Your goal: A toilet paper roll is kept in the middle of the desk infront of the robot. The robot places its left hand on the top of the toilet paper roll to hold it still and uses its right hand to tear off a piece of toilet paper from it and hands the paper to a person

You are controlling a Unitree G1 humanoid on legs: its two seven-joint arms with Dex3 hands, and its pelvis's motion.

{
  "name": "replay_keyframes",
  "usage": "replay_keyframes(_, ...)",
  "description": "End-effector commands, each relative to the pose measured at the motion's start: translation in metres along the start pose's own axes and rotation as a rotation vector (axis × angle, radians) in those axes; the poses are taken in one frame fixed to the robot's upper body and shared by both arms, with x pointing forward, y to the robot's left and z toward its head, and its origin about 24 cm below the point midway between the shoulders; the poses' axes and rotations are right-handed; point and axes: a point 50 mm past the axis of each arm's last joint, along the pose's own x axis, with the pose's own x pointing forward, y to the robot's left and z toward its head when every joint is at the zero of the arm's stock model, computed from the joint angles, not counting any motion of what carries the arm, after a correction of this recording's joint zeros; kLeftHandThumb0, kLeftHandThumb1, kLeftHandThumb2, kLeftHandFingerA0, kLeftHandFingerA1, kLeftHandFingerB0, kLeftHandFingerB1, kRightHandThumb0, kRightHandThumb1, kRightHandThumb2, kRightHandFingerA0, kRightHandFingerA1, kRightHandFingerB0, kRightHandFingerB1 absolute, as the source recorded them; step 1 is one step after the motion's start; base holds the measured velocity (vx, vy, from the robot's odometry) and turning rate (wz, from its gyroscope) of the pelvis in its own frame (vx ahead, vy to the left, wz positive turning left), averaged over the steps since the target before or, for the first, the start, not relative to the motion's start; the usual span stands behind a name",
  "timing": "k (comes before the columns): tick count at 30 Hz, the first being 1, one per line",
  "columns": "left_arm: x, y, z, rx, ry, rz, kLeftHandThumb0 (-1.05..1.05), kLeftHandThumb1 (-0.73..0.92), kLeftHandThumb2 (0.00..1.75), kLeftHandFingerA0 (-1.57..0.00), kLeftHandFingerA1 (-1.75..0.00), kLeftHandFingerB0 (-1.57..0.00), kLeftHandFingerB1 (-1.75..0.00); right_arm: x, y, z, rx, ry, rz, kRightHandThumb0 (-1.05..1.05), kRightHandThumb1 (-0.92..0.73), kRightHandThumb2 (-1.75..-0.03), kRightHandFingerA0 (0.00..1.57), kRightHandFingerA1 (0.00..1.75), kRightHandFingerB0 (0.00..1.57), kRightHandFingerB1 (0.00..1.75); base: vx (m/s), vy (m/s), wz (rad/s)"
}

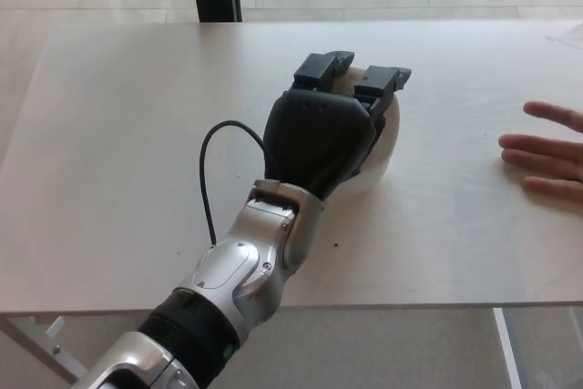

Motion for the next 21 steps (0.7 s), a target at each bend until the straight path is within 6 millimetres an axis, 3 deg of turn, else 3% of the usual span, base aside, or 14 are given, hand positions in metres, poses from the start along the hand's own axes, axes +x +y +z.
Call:
replay_keyframes(1,-0.027,-0.007,-0.045,0.072,0.126,-0.170,-0.32,0.65,0.74,-0.22,-0.49,-0.25,-0.40,0.028,-0.053,-0.015,-0.611,-0.119,0.328,-0.10,-0.42,-1.26,0.92,1.72,0.73,1.54,0.00,0.000,0.00)
replay_keyframes(3,-0.020,0.004,-0.043,0.072,0.101,-0.127,-0.34,0.64,0.69,-0.21,-0.50,-0.25,-0.40,0.027,-0.063,-0.026,-0.759,-0.128,0.411,-0.13,-0.46,-1.16,0.88,1.73,0.79,1.52,0.00,0.000,0.00)
replay_keyframes(5,-0.015,0.013,-0.041,0.064,0.087,-0.110,-0.34,0.65,0.70,-0.20,-0.50,-0.26,-0.40,0.025,-0.066,-0.032,-0.887,-0.147,0.477,-0.19,-0.55,-0.99,0.87,1.74,0.73,1.52,0.00,0.000,0.00)
replay_keyframes(8,-0.011,0.020,-0.037,0.062,0.061,-0.087,-0.34,0.64,0.71,-0.21,-0.51,-0.26,-0.40,0.022,-0.070,-0.039,-1.042,-0.187,0.553,-0.20,-0.57,-0.97,0.84,1.75,0.68,1.56,0.00,0.000,0.00)
replay_keyframes(9,-0.009,0.025,-0.035,0.070,0.044,-0.084,-0.35,0.66,0.76,-0.21,-0.51,-0.25,-0.40,0.020,-0.071,-0.046,-1.113,-0.199,0.588,-0.23,-0.64,-0.85,0.82,1.75,0.64,1.58,0.00,0.000,0.00)
replay_keyframes(10,-0.008,0.027,-0.034,0.072,0.038,-0.083,-0.35,0.66,0.77,-0.21,-0.51,-0.24,-0.40,0.020,-0.070,-0.049,-1.150,-0.202,0.614,-0.22,-0.65,-0.83,0.80,1.75,0.64,1.57,0.00,0.000,0.00)
replay_keyframes(11,-0.007,0.029,-0.032,0.071,0.031,-0.078,-0.35,0.64,0.75,-0.21,-0.51,-0.25,-0.40,0.019,-0.068,-0.052,-1.216,-0.232,0.634,-0.26,-0.64,-0.73,0.87,1.60,0.82,0.87,0.00,0.000,0.00)
replay_keyframes(12,-0.007,0.030,-0.031,0.072,0.025,-0.073,-0.35,0.62,0.74,-0.22,-0.52,-0.27,-0.41,0.018,-0.066,-0.054,-1.253,-0.249,0.645,-0.25,-0.63,-0.75,0.87,1.53,0.81,0.75,0.00,0.000,0.00)
replay_keyframes(14,-0.007,0.030,-0.031,0.063,0.019,-0.066,-0.33,0.60,0.74,-0.26,-0.50,-0.29,-0.42,0.018,-0.063,-0.058,-1.298,-0.252,0.673,-0.27,-0.70,-0.69,0.86,1.47,0.81,0.73,0.00,0.000,0.00)
replay_keyframes(15,-0.007,0.031,-0.030,0.045,0.015,-0.063,-0.34,0.61,0.74,-0.25,-0.50,-0.29,-0.41,0.018,-0.062,-0.061,-1.333,-0.247,0.702,-0.28,-0.71,-0.63,0.85,1.40,0.85,0.58,0.00,0.000,0.00)
replay_keyframes(16,-0.007,0.031,-0.030,0.045,0.014,-0.064,-0.34,0.61,0.74,-0.25,-0.50,-0.29,-0.41,0.019,-0.062,-0.061,-1.334,-0.247,0.702,-0.28,-0.71,-0.63,0.85,1.40,0.85,0.58,0.00,0.000,0.00)
replay_keyframes(18,-0.007,0.031,-0.027,0.027,0.012,-0.067,-0.32,0.60,0.72,-0.26,-0.48,-0.30,-0.39,0.020,-0.059,-0.066,-1.372,-0.256,0.715,-0.28,-0.70,-0.69,0.85,1.48,0.79,0.77,0.00,0.000,0.00)
replay_keyframes(19,-0.007,0.033,-0.024,-0.013,0.008,-0.070,-0.27,0.43,0.98,-0.17,-0.56,-0.18,-0.54,0.020,-0.055,-0.069,-1.395,-0.259,0.731,-0.29,-0.71,-0.64,0.83,1.52,0.75,0.83,0.00,0.000,0.00)
replay_keyframes(21,-0.008,0.033,-0.024,-0.013,0.008,-0.071,-0.27,0.43,0.98,-0.17,-0.56,-0.18,-0.54,0.021,-0.055,-0.070,-1.397,-0.261,0.732,-0.29,-0.71,-0.64,0.83,1.52,0.75,0.83,0.00,0.000,0.00)
